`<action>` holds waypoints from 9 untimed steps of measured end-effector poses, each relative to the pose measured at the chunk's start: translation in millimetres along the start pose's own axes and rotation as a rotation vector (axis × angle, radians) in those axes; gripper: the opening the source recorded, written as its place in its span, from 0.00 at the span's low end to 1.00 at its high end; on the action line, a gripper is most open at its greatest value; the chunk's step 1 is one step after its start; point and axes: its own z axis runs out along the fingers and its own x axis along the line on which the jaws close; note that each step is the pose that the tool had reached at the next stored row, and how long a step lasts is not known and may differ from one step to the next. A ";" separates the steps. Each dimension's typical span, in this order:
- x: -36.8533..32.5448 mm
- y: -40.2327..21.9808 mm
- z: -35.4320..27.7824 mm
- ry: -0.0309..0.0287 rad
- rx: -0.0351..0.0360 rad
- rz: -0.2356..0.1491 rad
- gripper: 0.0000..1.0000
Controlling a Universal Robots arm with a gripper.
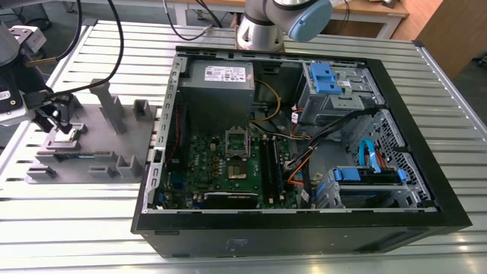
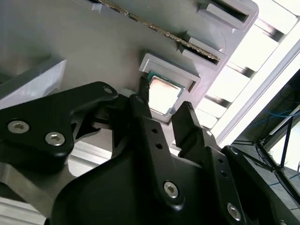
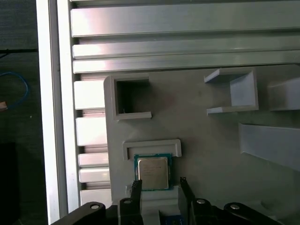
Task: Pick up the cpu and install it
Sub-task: 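Pick up the cpu and move it towards the insertion slot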
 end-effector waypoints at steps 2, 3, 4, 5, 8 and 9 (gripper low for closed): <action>0.0 0.0 0.0 0.0001 0.0000 0.000 0.53; 0.0 0.0 0.0 0.0001 0.0000 0.000 0.53; 0.0 0.0 0.0 0.0001 0.0000 0.000 0.58; 0.0 0.0 0.0 0.0001 0.0000 0.000 0.58; 0.0 0.0 0.1 0.0003 -0.0009 0.000 0.65; 0.0 0.0 0.6 0.0002 -0.0025 0.000 0.65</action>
